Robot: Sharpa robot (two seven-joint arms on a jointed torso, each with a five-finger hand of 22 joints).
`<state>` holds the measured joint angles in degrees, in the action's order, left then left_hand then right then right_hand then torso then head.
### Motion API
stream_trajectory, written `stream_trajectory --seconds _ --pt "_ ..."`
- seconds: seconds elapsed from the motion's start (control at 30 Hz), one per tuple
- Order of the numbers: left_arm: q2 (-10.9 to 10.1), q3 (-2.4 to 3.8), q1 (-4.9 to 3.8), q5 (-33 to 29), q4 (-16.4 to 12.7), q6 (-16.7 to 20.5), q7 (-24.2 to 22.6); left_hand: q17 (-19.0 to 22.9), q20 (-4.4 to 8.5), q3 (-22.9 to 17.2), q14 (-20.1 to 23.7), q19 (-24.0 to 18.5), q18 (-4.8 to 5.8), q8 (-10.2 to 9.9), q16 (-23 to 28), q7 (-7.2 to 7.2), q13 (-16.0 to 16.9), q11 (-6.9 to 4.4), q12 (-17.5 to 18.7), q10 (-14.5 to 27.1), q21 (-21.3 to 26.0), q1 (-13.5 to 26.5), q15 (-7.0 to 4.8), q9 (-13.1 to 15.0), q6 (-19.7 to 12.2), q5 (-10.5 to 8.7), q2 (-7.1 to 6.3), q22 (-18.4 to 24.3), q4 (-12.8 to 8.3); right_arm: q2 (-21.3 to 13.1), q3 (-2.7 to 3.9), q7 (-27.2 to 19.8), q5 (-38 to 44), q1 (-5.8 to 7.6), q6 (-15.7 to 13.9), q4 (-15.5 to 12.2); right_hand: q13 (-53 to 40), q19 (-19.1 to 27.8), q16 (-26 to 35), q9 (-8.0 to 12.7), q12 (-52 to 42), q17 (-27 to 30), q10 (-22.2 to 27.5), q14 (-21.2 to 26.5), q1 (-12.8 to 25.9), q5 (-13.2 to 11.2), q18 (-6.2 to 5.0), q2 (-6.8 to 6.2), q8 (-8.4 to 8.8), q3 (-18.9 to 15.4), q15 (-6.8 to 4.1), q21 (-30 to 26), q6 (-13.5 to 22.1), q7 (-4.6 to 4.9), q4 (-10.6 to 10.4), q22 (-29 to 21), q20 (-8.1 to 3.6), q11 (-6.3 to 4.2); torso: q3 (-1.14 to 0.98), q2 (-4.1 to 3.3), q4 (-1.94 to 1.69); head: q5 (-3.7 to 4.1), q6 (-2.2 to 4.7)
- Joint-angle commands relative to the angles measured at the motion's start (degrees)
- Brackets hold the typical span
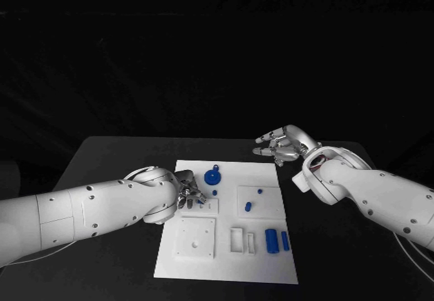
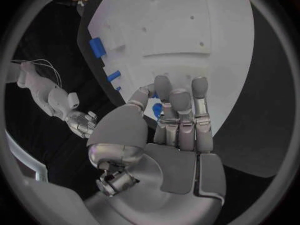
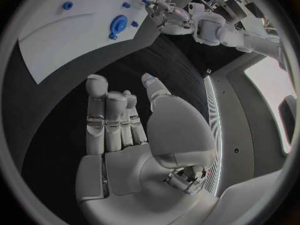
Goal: Assemble the parts on the task board
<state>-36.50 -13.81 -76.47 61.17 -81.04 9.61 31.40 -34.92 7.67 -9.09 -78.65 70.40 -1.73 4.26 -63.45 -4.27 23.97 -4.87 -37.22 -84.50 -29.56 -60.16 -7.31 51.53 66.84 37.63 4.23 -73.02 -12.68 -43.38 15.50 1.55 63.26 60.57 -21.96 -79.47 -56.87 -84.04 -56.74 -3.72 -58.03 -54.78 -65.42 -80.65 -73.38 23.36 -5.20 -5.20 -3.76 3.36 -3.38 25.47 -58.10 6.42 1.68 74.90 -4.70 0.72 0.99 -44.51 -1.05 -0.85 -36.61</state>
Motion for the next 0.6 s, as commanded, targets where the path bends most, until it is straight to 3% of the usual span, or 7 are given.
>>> stream_trajectory --seconds 0.03,0.6 --pt "-0.18 0.03 0.15 0.15 -0.48 -1.43 0.52 0.0 0.0 -2.76 -0.16 0.89 0.4 0.08 -0.21 6.97 0.06 -0.4 -0.26 -2.2 1.94 -0.25 0.09 -0.23 11.96 -0.22 0.65 -1.93 -2.99 0.12 0.05 -0.25 -0.23 0.01 0.4 0.11 0.06 -1.77 0.07 0.07 0.04 0.01 0.36 0.37 0.06 0.18 -0.75 0.52 0.2 -0.05 -0.19 -0.11 -0.42 0.15 0.31 3.05 0.08 -0.15 -0.01 0.0 0.01 -0.09 -0.07" --pt "-0.13 0.03 1.05 0.45 -0.09 -0.33 0.7 -0.1 0.01 -2.66 -0.13 1.64 0.52 -0.02 -0.47 6.92 0.24 -0.37 -0.54 -2.2 3.59 -0.22 0.07 -0.83 12.06 -0.39 0.62 -3.03 -2.94 0.51 0.06 -0.23 -0.24 0.01 0.65 0.56 0.12 -1.79 0.08 0.07 0.03 0.03 0.41 0.4 0.25 0.17 -0.74 0.62 0.2 0.46 -0.2 -0.14 -0.46 0.15 0.76 3.07 0.07 -0.17 -0.05 -0.06 0.14 -0.22 -0.15"
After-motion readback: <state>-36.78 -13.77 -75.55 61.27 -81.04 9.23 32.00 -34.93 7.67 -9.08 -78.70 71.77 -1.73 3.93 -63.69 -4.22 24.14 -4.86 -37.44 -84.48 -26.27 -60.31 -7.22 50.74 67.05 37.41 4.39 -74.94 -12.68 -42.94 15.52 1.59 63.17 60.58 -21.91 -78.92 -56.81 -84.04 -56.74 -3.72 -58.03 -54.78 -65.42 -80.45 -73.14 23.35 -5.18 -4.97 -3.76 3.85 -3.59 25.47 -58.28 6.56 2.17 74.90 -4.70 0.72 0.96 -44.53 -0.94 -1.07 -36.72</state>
